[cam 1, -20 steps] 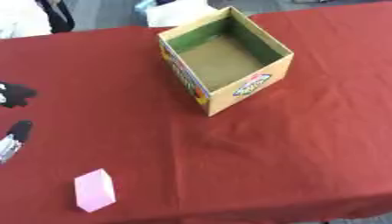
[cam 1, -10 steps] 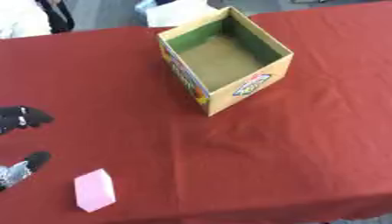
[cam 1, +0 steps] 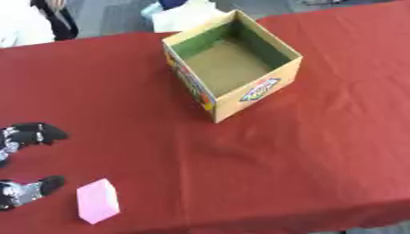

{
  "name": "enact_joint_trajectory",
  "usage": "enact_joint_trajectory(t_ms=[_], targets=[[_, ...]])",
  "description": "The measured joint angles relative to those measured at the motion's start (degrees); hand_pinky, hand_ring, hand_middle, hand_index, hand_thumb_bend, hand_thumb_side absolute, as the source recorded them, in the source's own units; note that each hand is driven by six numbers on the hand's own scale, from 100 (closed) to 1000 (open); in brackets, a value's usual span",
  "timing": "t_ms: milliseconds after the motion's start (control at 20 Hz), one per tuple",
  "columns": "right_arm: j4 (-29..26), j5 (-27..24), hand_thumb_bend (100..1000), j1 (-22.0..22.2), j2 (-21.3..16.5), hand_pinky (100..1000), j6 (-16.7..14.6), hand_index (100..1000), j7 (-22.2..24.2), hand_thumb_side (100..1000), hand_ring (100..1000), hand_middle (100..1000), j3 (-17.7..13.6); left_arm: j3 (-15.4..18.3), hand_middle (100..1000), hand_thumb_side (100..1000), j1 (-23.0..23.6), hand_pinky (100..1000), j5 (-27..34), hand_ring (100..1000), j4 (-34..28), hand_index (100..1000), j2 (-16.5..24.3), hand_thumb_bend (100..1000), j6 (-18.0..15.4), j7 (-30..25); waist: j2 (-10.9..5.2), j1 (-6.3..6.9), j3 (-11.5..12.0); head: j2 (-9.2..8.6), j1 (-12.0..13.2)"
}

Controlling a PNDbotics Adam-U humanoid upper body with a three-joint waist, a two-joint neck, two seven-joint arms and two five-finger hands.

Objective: Pick up objects on the table and place them in the box.

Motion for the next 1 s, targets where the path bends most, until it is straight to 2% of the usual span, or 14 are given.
enact_joint_trajectory(t_ms=[200, 400, 450, 650, 1000], targets=[[0.0, 0.0, 216, 0.3, 0.0, 876, 0.1, 857, 0.1, 1000, 836, 804, 0.0, -1.0, 810, 941, -2.9, 769, 0.3, 777, 0.0, 896, -0.7, 533, 1.1, -3.3, -0.92, 0.55, 0.4, 0.0, -0.1], [0.0, 0.0, 216, 0.6, 0.0, 876, 0.1, 857, 0.1, 1000, 836, 804, 0.0, -1.0, 810, 941, -3.8, 769, 1.0, 777, 0.0, 896, -1.2, 533, 1.7, -6.4, -0.94, 0.61, 0.5, 0.01, -0.2], [0.0, 0.0, 215, 0.6, 0.0, 876, 0.1, 857, 0.1, 1000, 836, 804, 0.0, -1.0, 811, 848, -3.9, 784, 1.2, 787, 0.0, 884, -1.2, 616, 1.8, -6.9, -0.96, 0.63, 0.5, 0.01, -0.2], [0.0, 0.0, 215, 0.9, 0.0, 876, 0.1, 857, 0.1, 1000, 836, 804, 0.0, -1.8, 809, 822, -4.7, 791, 0.4, 791, 0.0, 880, -2.4, 630, 2.7, -9.2, -2.04, 1.19, 0.9, 0.01, -0.5], [0.0, 0.0, 215, 1.2, 0.0, 876, 0.1, 857, 0.1, 1000, 836, 804, 0.0, -4.0, 807, 790, -6.2, 797, -3.3, 794, 0.0, 874, -5.4, 609, 3.5, -10.9, -2.21, 1.38, 0.9, 0.01, -0.6]])
